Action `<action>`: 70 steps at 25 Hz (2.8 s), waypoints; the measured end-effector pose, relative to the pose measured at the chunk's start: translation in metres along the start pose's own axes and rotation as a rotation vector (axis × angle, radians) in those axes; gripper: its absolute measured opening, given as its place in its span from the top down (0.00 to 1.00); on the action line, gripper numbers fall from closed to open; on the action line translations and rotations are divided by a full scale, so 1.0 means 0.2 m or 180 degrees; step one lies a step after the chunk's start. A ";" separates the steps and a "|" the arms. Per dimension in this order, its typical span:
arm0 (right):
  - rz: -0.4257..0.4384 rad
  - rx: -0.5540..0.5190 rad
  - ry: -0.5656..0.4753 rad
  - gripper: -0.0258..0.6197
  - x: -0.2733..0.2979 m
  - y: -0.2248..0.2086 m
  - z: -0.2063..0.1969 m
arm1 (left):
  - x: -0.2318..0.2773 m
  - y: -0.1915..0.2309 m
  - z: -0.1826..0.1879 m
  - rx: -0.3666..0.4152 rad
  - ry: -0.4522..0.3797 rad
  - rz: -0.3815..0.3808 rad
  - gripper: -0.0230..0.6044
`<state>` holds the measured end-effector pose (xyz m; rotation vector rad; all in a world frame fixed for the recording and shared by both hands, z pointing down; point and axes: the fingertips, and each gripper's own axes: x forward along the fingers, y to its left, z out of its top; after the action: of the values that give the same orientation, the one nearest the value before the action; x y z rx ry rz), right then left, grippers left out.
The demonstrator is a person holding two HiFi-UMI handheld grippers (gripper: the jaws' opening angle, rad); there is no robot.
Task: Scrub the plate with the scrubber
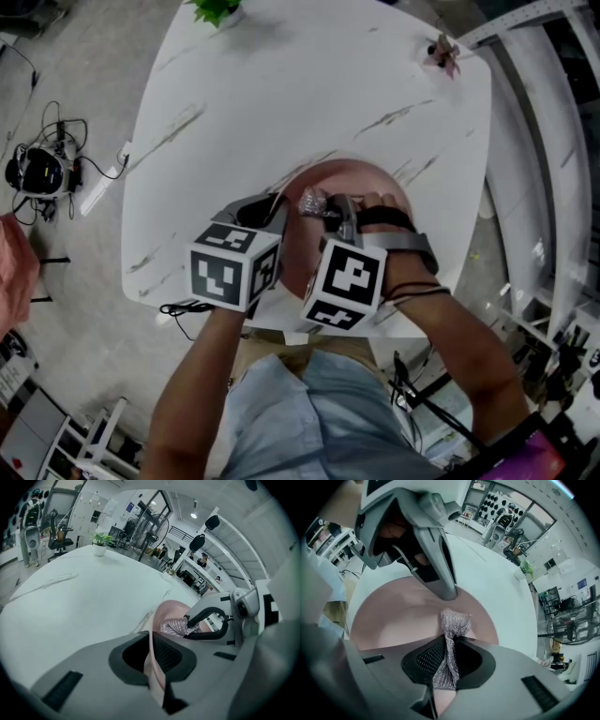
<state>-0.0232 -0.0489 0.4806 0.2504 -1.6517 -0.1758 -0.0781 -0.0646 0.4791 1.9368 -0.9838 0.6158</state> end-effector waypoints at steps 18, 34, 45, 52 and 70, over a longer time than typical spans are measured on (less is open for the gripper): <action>0.0312 -0.0233 -0.0323 0.85 -0.12 0.47 0.11 | -0.01 0.01 0.00 -0.0012 -0.0042 0.0025 0.93; 0.0421 0.0356 -0.0034 0.85 -0.14 0.45 -0.26 | -0.01 0.01 0.00 0.0078 -0.0030 0.0040 0.93; 0.0261 0.0667 0.0122 0.84 -0.08 0.21 -0.41 | -0.01 0.00 0.00 0.0072 -0.0029 0.0041 0.93; 0.0110 0.0697 0.0162 0.84 -0.02 0.01 -0.38 | 0.00 0.00 0.00 0.0059 -0.0009 0.0030 0.93; 0.0132 0.0159 -0.0263 0.84 -0.02 0.08 0.03 | 0.00 0.00 0.00 0.0035 0.0000 0.0015 0.93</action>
<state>-0.0304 -0.0332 0.4792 0.2494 -1.7435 -0.1148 -0.0782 -0.0649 0.4789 1.9446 -0.9872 0.6253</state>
